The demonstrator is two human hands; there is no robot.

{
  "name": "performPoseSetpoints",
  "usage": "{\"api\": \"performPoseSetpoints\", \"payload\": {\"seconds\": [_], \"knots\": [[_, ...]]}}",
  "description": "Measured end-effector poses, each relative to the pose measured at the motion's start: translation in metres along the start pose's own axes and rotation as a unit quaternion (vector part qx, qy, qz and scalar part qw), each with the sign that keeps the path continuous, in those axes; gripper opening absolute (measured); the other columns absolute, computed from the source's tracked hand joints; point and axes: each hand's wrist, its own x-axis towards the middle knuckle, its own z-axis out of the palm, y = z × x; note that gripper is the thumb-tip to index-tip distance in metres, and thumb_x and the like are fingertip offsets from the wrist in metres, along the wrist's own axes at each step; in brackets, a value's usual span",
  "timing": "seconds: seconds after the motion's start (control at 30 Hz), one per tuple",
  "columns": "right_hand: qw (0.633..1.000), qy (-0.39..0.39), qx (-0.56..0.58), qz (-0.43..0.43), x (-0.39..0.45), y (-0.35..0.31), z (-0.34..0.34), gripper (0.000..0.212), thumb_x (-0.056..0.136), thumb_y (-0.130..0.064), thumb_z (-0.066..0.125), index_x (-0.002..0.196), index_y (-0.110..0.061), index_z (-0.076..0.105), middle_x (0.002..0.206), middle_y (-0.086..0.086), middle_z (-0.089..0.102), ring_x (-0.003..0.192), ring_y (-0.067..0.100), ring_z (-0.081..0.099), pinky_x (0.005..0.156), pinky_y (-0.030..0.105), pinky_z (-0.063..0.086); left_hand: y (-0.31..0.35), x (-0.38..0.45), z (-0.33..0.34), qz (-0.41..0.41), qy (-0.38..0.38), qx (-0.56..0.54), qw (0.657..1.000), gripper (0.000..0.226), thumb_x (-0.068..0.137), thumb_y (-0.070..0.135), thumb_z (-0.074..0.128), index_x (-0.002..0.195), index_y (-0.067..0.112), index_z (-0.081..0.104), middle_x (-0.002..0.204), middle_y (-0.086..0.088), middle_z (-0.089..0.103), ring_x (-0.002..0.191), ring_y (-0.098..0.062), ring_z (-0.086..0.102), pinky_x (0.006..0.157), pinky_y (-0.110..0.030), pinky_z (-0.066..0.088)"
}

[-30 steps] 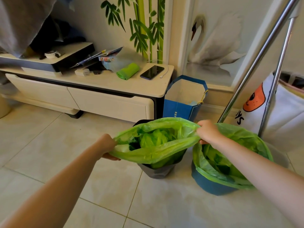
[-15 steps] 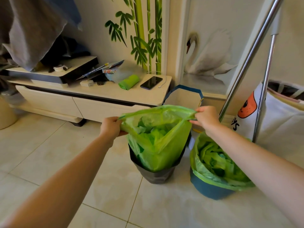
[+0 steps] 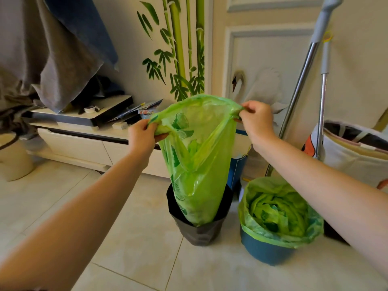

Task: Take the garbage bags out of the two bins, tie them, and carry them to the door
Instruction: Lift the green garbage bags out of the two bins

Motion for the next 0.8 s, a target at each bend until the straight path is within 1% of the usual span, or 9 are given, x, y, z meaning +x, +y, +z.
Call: {"api": "performPoseSetpoints", "payload": {"seconds": [0.07,0.23,0.27,0.37,0.5,0.6,0.67,0.7,0.8], "knots": [[1.000,0.010,0.017,-0.011,-0.004,-0.015,-0.006,0.028,0.083,0.006,0.047,0.083,-0.011,0.069,0.076,0.006,0.066,0.076,0.022,0.067,0.075,0.036,0.059,0.015,-0.009,-0.002,0.033,0.001,-0.007,0.999,0.025,0.097,0.006,0.048,0.083,0.014,0.067,0.087,-0.006,0.069,0.072,-0.010,0.072,0.061,-0.020,0.057],[0.997,0.026,0.044,-0.059,-0.017,-0.056,-0.025,0.036,0.080,0.010,0.047,0.070,-0.019,0.065,0.067,0.000,0.063,0.067,0.017,0.065,0.066,0.026,0.058,0.053,-0.030,-0.005,0.084,-0.002,-0.014,0.996,0.020,0.096,0.008,0.051,0.087,0.011,0.068,0.089,-0.008,0.068,0.075,-0.012,0.071,0.065,-0.021,0.057],[0.996,0.028,0.049,-0.068,-0.021,-0.063,-0.029,0.036,0.079,0.010,0.047,0.069,-0.019,0.066,0.068,0.002,0.064,0.068,0.019,0.065,0.066,0.027,0.058,0.060,-0.034,-0.006,0.091,-0.002,-0.012,0.996,0.020,0.096,0.008,0.051,0.086,0.012,0.068,0.089,-0.008,0.068,0.075,-0.011,0.071,0.065,-0.021,0.057],[0.994,0.035,0.055,-0.089,-0.034,-0.081,-0.040,0.036,0.076,0.007,0.049,0.066,-0.023,0.066,0.071,0.008,0.066,0.076,0.029,0.068,0.072,0.039,0.059,0.076,-0.048,-0.010,0.101,-0.002,-0.006,0.995,0.020,0.096,0.010,0.052,0.086,0.015,0.068,0.087,-0.005,0.069,0.072,-0.009,0.072,0.063,-0.020,0.057],[0.992,0.037,0.069,-0.104,-0.054,-0.100,-0.055,0.036,0.073,0.006,0.049,0.060,-0.024,0.065,0.064,0.003,0.063,0.069,0.024,0.064,0.067,0.042,0.059,0.090,-0.068,-0.014,0.106,-0.010,0.021,0.994,0.019,0.096,0.013,0.053,0.087,0.017,0.068,0.083,-0.002,0.071,0.068,-0.007,0.072,0.066,-0.024,0.059],[0.991,0.031,0.082,-0.104,-0.073,-0.111,-0.064,0.031,0.071,0.006,0.050,0.059,-0.018,0.065,0.061,0.008,0.061,0.063,0.021,0.060,0.060,0.039,0.057,0.095,-0.084,-0.016,0.097,-0.035,0.028,0.994,0.016,0.096,0.015,0.054,0.092,0.014,0.069,0.087,-0.005,0.071,0.074,-0.011,0.071,0.069,-0.026,0.059],[0.990,0.024,0.092,-0.103,-0.086,-0.115,-0.070,0.025,0.070,0.006,0.051,0.061,-0.012,0.066,0.058,0.010,0.060,0.059,0.022,0.060,0.055,0.037,0.055,0.095,-0.095,-0.017,0.081,-0.050,0.024,0.995,0.015,0.096,0.016,0.056,0.096,0.012,0.070,0.090,-0.007,0.071,0.077,-0.013,0.071,0.067,-0.024,0.058],[0.990,0.018,0.097,-0.102,-0.092,-0.117,-0.073,0.025,0.069,0.006,0.051,0.060,-0.010,0.066,0.054,0.007,0.060,0.056,0.020,0.059,0.051,0.033,0.055,0.094,-0.101,-0.018,0.071,-0.058,0.019,0.996,0.015,0.095,0.016,0.056,0.096,0.012,0.070,0.091,-0.007,0.071,0.078,-0.013,0.071,0.067,-0.023,0.058],[0.990,-0.009,0.098,-0.101,-0.115,-0.118,-0.080,0.030,0.067,0.008,0.050,0.051,-0.014,0.063,0.038,-0.010,0.052,0.041,0.008,0.050,0.042,0.018,0.042,0.089,-0.120,-0.019,0.043,-0.080,0.008,0.996,0.016,0.094,0.013,0.057,0.087,0.014,0.071,0.085,-0.006,0.073,0.074,-0.014,0.072,0.068,-0.026,0.061]]}}
